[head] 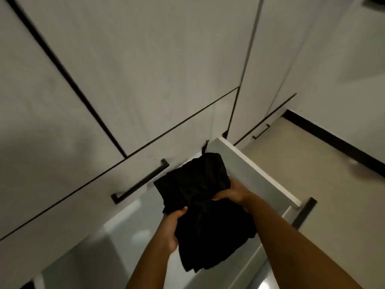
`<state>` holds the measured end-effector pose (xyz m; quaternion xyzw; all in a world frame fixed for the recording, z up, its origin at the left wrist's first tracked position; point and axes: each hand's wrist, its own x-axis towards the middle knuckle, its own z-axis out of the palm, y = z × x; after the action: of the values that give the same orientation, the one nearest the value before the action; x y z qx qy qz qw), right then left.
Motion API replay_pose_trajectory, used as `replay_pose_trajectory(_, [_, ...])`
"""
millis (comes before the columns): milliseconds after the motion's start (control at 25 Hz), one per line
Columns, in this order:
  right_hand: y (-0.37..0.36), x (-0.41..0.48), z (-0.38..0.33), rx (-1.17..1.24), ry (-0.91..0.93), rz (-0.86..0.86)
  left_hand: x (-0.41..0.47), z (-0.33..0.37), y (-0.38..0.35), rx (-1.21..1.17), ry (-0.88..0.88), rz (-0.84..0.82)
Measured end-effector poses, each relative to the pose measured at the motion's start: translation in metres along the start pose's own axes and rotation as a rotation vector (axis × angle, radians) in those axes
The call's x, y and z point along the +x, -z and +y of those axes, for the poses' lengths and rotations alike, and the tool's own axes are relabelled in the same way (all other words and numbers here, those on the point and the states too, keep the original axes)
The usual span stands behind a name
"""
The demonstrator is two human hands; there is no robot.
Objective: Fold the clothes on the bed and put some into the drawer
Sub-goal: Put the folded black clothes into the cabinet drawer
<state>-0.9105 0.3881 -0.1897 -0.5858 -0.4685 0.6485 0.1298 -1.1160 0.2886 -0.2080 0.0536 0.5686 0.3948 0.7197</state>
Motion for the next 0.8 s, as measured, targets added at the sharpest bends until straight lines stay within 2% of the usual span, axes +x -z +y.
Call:
replay_pose_trajectory(160, [-0.022, 0.046, 0.028, -0.166, -0.082, -0.028, 0.031, -0.03, 0.033, 0.0, 0.018, 0.092])
replay_pose_trajectory(320, [-0.012, 0.078, 0.036, -0.26, -0.153, 0.004, 0.063, -0.041, 0.018, 0.004, 0.05, 0.112])
replay_pose_trajectory(560, [0.03, 0.155, 0.038, -0.524, -0.088, 0.035, 0.13, -0.04, -0.022, 0.13, 0.03, 0.15])
replay_pose_trajectory(680, [0.043, 0.194, 0.048, -0.635, -0.062, 0.034, 0.164, -0.046, -0.034, 0.072, 0.08, 0.218])
replay_pose_trajectory(800, [0.04, 0.214, 0.063, -0.871, -0.133, 0.104, 0.195, -0.064, -0.031, 0.267, -0.096, 0.327])
